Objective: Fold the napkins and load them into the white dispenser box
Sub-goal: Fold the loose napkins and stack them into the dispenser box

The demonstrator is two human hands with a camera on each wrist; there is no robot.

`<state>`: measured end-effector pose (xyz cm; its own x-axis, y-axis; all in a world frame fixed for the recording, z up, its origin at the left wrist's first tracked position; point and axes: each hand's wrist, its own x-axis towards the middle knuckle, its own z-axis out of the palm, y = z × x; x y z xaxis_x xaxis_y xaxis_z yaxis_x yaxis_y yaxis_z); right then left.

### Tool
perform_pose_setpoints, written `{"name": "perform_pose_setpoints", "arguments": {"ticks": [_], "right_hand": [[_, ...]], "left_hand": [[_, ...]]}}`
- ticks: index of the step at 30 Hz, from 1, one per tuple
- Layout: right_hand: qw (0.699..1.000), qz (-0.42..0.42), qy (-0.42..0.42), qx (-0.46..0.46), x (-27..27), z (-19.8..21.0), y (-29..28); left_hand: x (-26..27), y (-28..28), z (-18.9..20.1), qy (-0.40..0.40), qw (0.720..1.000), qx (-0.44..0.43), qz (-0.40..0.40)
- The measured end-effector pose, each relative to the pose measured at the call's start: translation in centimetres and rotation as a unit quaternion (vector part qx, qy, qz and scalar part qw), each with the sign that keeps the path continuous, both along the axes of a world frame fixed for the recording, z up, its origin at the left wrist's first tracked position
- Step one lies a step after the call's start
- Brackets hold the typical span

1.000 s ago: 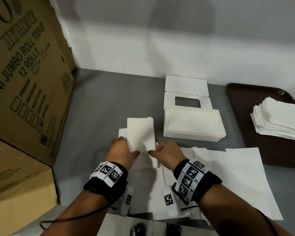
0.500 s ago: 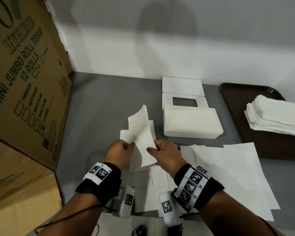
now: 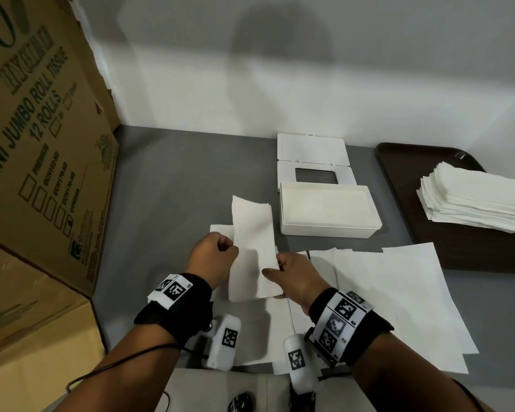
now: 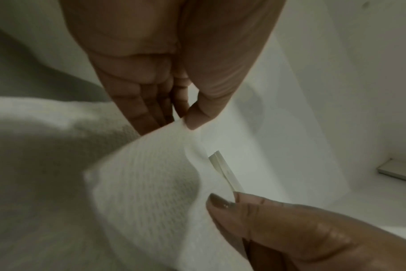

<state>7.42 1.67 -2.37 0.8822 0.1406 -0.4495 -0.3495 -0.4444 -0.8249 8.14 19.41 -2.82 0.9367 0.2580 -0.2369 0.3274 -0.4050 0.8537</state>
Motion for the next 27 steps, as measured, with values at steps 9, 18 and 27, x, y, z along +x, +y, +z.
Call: {"name": "perform_pose_setpoints", "arguments": {"ticks": [9, 18, 27], "right_hand": [[0.983, -0.081, -0.163, -0.02, 2.1, 4.4, -2.5], [0.985, -0.077, -0.079, 0.134, 5.0, 7.7, -8.0], [0.979, -0.018, -0.04, 0.201, 5.3, 7.8, -11.7]], "left_hand": [[1.0, -0.3, 6.2, -0.143, 0.985, -0.013, -0.09], [2.9, -2.7, 10.8, -0.163, 0.941, 0.033, -0.294], [4.7, -6.0, 11.0, -0.153, 0.928, 0.049, -0.335]]}}
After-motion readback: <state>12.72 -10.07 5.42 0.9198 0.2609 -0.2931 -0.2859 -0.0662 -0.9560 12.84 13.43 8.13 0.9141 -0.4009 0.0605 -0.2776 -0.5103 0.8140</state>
